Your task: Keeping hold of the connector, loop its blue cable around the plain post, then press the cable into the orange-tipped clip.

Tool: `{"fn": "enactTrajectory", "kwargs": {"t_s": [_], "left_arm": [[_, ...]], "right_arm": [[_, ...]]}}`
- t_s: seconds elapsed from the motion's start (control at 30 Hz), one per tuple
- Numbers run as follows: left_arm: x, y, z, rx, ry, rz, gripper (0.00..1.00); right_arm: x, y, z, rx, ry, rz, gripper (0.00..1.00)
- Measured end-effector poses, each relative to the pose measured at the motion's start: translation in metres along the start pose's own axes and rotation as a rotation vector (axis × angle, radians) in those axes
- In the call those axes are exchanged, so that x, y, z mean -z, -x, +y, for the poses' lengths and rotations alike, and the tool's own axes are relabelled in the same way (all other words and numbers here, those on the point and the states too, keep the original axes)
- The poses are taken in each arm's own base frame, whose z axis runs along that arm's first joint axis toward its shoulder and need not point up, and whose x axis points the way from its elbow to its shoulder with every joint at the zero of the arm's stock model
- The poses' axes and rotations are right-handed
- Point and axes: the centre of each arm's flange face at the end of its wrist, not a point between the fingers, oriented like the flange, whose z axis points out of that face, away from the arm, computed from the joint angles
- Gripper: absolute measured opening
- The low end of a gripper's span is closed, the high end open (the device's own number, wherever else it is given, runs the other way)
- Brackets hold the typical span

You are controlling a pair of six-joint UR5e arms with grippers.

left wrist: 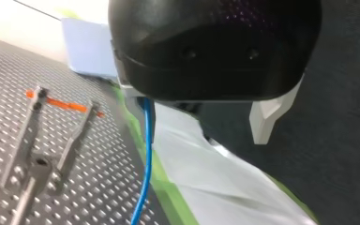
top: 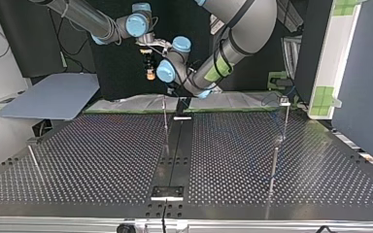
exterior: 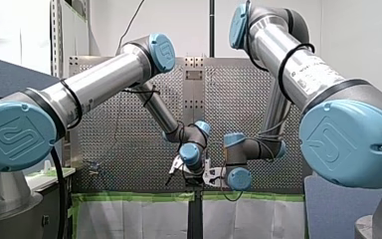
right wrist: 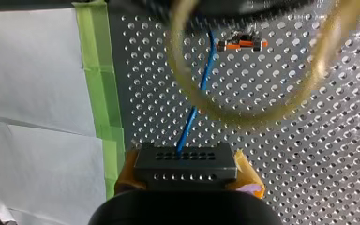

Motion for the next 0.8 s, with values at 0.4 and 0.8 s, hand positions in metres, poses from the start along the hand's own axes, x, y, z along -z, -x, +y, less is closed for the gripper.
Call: {"fn": "enactTrajectory", "kwargs": {"t_s": [0.4, 0.8], "left_arm": [[-0.008, 0.011, -0.011, 0.132, -0.054, -0.107, 0.0], [-0.014, 0.011, 0.002, 0.272, 0.033, -0.161, 0.0]], "right_arm": [[0.002, 0.001, 0.0, 0.008, 0.001, -0.017, 0.0], [-0.002, -0.001, 0.007, 0.013, 0.016, -0.011, 0.0]]}}
